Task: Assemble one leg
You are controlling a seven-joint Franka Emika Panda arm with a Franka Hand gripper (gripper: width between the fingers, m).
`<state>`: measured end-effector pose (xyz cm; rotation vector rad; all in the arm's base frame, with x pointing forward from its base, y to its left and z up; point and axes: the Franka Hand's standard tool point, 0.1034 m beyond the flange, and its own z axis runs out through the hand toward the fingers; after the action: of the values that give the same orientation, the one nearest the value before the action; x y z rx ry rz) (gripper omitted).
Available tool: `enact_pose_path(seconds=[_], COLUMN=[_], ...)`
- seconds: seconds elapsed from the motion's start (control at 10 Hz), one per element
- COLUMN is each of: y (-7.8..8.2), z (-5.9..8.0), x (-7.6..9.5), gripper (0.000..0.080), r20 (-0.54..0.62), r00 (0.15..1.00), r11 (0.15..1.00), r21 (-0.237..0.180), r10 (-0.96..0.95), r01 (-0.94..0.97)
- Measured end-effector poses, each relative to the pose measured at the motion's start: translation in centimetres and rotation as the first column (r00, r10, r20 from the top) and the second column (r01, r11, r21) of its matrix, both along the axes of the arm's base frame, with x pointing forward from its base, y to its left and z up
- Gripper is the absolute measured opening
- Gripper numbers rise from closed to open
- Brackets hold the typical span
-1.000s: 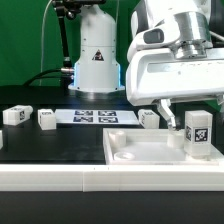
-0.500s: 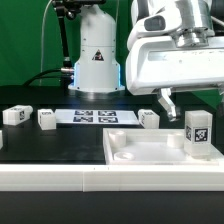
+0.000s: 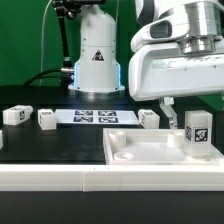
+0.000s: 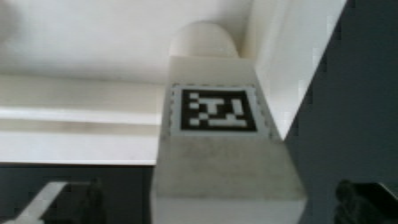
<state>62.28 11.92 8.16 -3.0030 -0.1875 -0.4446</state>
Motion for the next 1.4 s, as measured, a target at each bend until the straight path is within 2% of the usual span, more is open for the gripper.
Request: enact_pose_path(seconds=[0.4, 0.6, 0.9, 1.4], y=[-0.39, -0.40, -0.40, -0.36], z=[0.05, -0.13, -0.13, -0.13], x=[-0.47, -0.52, -0.51, -0.52], gripper=[0.0649, 0.0649, 0.0289, 0.0291], r20=[-0.250, -0.249, -0.249, -0.253], r00=[0.968, 0.968, 0.968, 0.967], r11=[1.000, 1.000, 1.000, 1.000], r21=[-0.006, -0.006, -0.006, -0.004], r10=[0.018, 0.018, 0.018, -0.024], r01=[-0.020, -0.020, -0.020, 0.024])
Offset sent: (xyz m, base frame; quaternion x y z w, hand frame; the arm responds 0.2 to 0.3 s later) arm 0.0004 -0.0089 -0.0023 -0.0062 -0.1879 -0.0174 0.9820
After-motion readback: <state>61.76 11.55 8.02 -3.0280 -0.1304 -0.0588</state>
